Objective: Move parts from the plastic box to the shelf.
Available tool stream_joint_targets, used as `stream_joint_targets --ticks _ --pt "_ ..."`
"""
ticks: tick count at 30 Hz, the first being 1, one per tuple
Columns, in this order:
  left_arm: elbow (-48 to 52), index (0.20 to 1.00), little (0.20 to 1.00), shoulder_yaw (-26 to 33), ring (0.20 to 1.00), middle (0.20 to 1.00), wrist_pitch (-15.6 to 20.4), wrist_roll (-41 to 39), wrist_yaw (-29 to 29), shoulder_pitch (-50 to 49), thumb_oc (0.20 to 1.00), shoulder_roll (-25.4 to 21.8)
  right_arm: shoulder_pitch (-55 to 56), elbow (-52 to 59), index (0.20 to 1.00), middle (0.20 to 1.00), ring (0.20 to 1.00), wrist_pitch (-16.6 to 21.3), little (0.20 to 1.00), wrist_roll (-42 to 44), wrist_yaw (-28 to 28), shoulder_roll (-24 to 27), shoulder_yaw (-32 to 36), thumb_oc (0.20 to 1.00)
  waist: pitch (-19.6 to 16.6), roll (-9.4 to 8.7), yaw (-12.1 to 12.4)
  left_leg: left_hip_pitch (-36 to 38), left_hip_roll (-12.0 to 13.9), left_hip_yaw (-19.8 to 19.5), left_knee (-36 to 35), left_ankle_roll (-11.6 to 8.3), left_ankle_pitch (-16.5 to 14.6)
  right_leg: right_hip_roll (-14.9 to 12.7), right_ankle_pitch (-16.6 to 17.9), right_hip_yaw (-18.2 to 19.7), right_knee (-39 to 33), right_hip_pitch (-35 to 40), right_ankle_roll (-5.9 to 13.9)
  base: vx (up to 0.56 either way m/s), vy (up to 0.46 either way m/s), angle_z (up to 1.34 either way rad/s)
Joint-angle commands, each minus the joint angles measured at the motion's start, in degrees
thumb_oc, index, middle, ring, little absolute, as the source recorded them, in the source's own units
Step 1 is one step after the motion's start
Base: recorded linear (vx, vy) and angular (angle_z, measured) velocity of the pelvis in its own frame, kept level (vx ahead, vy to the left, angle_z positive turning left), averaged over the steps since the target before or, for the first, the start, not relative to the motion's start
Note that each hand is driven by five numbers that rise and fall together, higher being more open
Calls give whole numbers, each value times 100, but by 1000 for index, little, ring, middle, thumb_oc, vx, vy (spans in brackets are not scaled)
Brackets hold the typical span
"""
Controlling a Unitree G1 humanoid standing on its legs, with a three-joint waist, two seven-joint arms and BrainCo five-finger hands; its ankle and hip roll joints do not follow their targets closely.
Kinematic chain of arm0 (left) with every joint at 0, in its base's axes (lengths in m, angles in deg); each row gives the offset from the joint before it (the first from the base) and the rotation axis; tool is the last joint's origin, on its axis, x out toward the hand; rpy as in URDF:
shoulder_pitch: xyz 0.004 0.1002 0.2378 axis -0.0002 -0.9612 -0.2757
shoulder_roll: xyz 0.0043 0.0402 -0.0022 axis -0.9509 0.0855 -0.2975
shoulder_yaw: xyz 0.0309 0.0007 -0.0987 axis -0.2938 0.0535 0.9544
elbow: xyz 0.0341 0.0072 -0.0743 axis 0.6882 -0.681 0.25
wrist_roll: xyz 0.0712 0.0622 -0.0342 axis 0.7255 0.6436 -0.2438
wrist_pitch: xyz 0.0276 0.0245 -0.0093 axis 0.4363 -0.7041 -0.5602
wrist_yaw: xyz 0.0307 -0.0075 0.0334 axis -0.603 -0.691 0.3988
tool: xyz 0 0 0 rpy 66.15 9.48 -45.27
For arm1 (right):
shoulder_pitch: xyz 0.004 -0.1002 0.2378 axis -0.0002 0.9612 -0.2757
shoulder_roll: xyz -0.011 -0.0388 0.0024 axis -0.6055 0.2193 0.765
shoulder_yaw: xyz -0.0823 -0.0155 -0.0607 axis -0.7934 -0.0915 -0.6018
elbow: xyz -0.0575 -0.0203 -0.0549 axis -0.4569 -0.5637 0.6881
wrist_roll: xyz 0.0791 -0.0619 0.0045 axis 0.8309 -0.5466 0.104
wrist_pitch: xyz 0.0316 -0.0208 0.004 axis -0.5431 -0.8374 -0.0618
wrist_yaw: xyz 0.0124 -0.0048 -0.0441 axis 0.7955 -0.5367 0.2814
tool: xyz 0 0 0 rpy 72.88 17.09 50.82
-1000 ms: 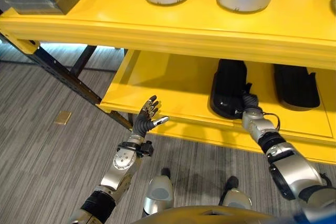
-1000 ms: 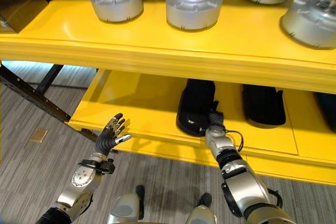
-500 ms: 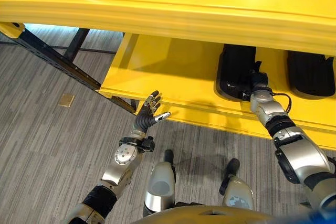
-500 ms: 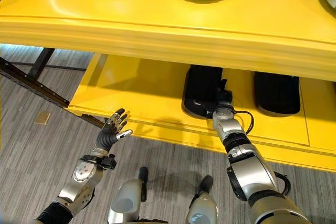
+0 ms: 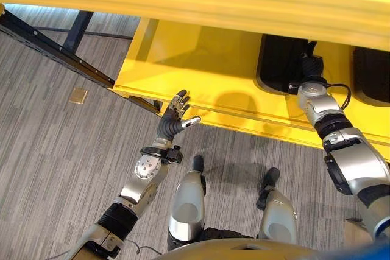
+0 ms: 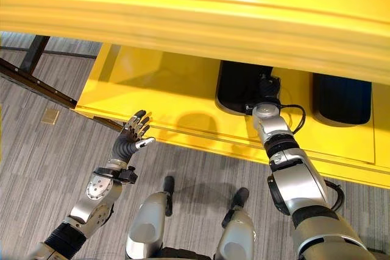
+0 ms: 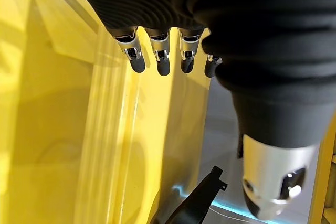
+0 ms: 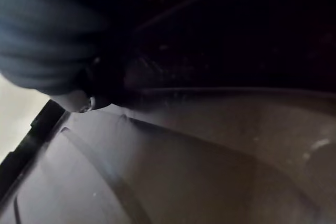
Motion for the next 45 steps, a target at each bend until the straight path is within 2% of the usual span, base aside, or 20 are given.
stream_joint_targets --ticks 1,5,24,31,45 --pt "676 1000 1000 -206 1000 1000 127 -40 124 30 1000 -215 -194 -351 200 200 200 -72 200 9 -17 -45 -123 200 35 99 202 39 111 198 -144 67 361 -284 -324 134 887 -113 286 0 0 0" --pt "693 1000 1000 -259 1000 1000 98 -23 217 86 1000 -176 -322 -394 200 200 200 -102 200 -81 -38 -7 -220 200 124 130 192 -39 117 192 -85 69 361 -307 -341 140 999 -236 280 0 0 0" --pt "732 1000 1000 -399 1000 1000 -71 -68 496 205 1000 -159 -910 -462 200 200 200 -361 200 -496 -320 320 -579 200 126 238 209 -562 128 145 83 74 372 -367 -406 142 1375 -864 271 0 0 0" --pt "740 1000 1000 -420 1000 1000 -166 -130 478 230 1000 -172 -1153 -508 200 200 200 -504 200 -445 -394 466 -658 200 126 264 226 -713 131 128 139 70 369 -351 -448 143 1487 -1026 242 10 -2 0" --pt "759 1000 1000 -537 1000 1000 -213 -139 523 216 1000 -171 -1365 -617 200 200 200 -549 200 -350 -565 615 -735 200 126 322 213 -863 151 134 269 60 293 -394 -562 157 1698 -1213 213 17 1 1"
